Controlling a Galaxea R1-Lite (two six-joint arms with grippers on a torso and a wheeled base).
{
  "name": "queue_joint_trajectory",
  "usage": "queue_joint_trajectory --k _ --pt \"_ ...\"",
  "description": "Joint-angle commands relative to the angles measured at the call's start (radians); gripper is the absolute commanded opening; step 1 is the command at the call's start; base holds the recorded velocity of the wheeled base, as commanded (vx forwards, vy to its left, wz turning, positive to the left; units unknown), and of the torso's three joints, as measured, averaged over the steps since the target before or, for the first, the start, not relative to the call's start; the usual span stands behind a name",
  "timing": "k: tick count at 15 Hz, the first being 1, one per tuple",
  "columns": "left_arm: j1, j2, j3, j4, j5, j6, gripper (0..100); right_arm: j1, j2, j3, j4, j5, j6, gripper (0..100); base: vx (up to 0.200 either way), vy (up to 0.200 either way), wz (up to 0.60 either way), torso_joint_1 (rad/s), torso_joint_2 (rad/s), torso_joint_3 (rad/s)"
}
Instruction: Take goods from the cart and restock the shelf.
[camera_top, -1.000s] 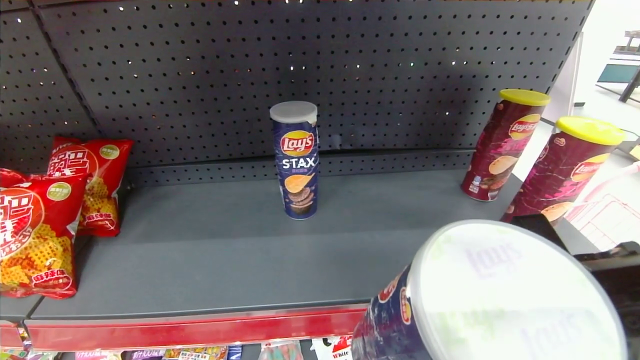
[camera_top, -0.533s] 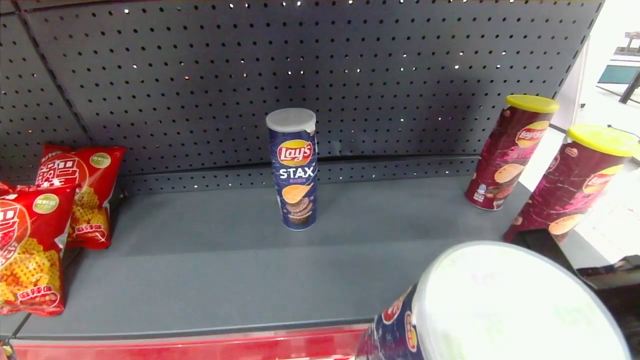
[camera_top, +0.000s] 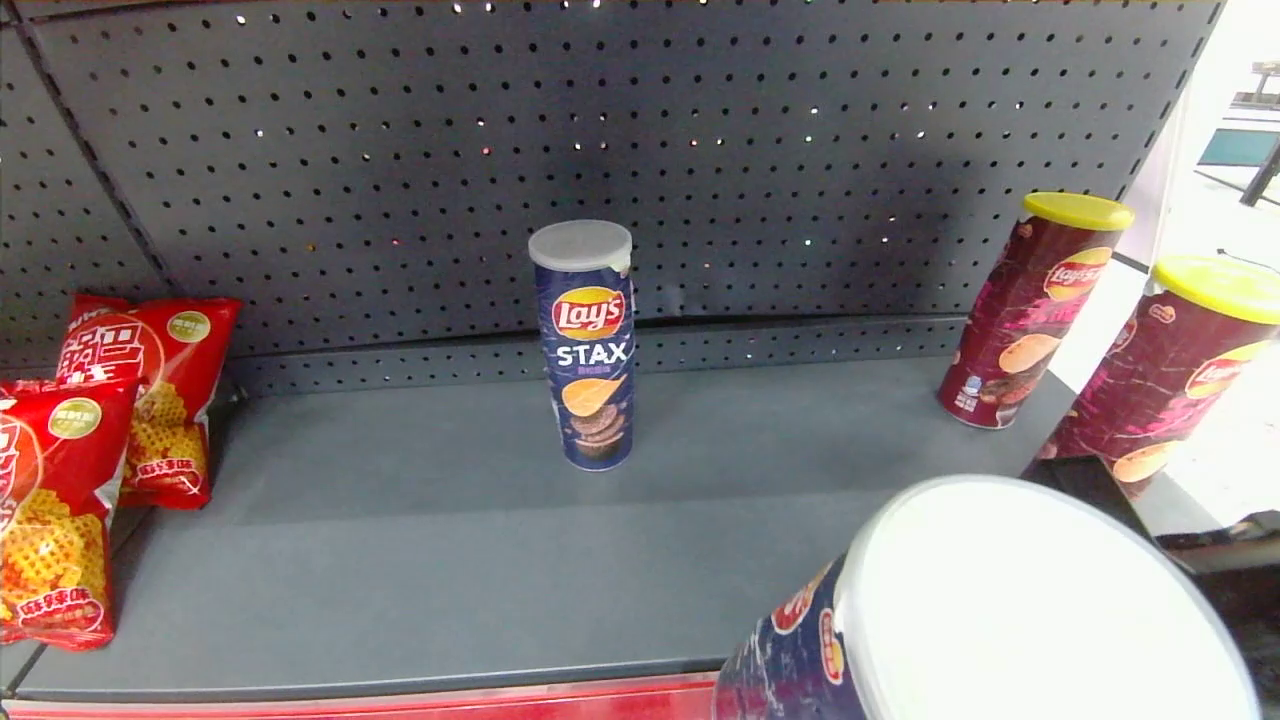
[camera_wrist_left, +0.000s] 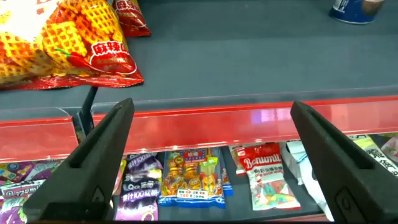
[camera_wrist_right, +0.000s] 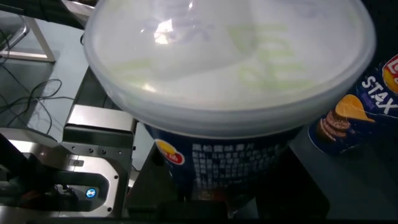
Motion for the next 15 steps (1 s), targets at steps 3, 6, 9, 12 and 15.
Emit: queue_joint_trajectory --k 3,6,9,12,15 --pt "0.0 0.0 0.0 0.0 -0.001 0.0 100 -0.003 -0.004 0.006 0.0 0.001 -0.001 0 0.0 0.0 0.0 0.0 0.0 0.0" --pt "0.0 0.0 -0.028 -0.029 -0.008 0.089 100 -0.006 -0.013 0.008 -0.001 0.001 0.002 0 0.0 0.0 0.0 0.0 0.0 0.0" --pt "-0.071 0.336 -0.465 -0.09 -0.028 0.05 100 -0.012 -0.019 0.0 -0.001 0.001 0.024 0 0.0 0.0 0.0 0.0 0.0 0.0" --pt "-0.223 0.653 -0.638 -0.118 -0.088 0.12 100 -0.016 -0.012 -0.01 -0.063 -0.001 0.053 0 0.0 0.0 0.0 0.0 0.0 0.0" --pt "-0.218 0.983 -0.645 -0.262 -0.295 0.132 100 -0.01 0.002 -0.066 -0.069 -0.013 0.121 0 0.0 0.0 0.0 0.0 0.0 0.0"
